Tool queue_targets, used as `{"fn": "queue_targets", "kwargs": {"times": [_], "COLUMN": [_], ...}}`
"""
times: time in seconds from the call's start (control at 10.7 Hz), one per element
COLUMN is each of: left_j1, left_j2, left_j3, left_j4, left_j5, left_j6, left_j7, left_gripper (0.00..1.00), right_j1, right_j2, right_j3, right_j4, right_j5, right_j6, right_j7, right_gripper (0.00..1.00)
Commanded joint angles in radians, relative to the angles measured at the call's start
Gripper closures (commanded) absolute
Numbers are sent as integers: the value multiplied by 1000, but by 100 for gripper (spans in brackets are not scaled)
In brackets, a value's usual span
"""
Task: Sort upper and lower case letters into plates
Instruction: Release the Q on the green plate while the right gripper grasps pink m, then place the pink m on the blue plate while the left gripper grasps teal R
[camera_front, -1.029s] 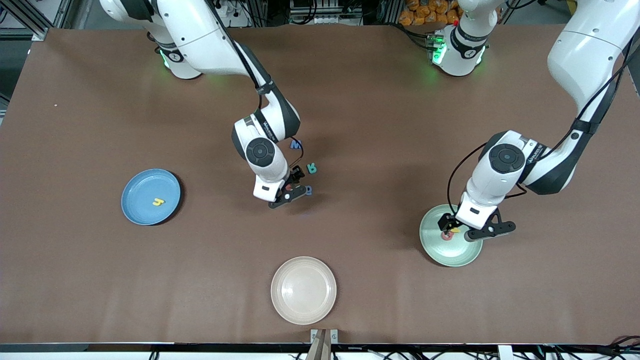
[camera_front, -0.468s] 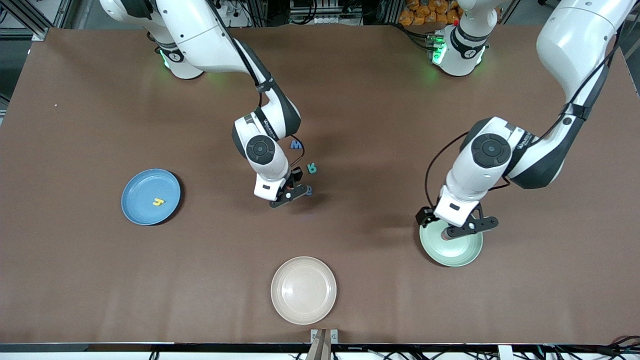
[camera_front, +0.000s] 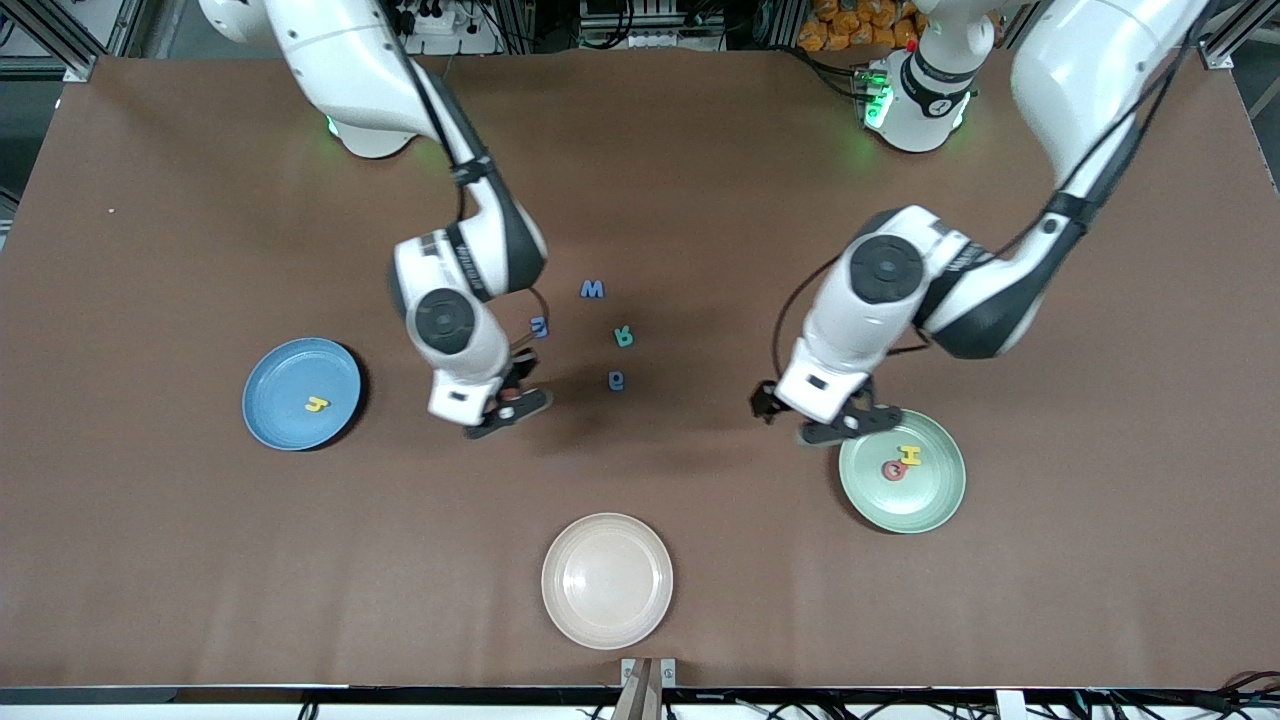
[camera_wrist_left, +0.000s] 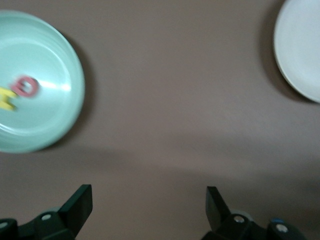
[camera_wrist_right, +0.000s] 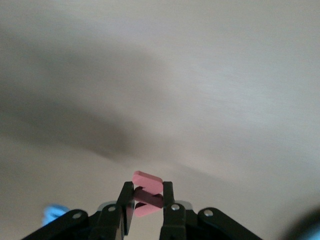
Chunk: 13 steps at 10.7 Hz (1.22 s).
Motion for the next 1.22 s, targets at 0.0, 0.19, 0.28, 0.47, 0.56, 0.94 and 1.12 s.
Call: {"fn": "queue_targets", "kwargs": {"times": [0.0, 0.19, 0.28, 0.47, 0.56, 0.94, 1.12], "left_j1": [-226, -417, -487, -583, -610, -655, -663], "left_j2": [71, 115, 144, 195, 221, 288, 298], "left_j3": [115, 226, 267, 312, 324, 324, 324], "left_j4": [95, 159, 191, 227, 240, 254, 253], "left_j5": [-16, -40, -57, -68, -69, -103, -105], "left_j6": [-22, -22, -22, -14, -11, 30, 32], "left_j7": [-145, -242, -265, -288, -291, -300, -304], "left_gripper": [0, 0, 0, 0, 0, 0, 0], "right_j1": [-11, -91, -120, -190, -218, -232, -287], "right_j2": [-28, -34, -32, -32, -31, -91, -83], "right_j3": [-139, -157, -175, -178, -178, -178, -175], "right_j4": [-29, -26, -29, -60, -75, -301, -293], "right_j5": [-17, -17, -20, -20, -20, -18, -7], "right_j6": [-86, -163, -178, -172, -154, 173, 182], "right_j7": [-119, -170, -191, -313, -361, -481, -589], "right_gripper": [100, 100, 100, 100, 100, 100, 100]}}
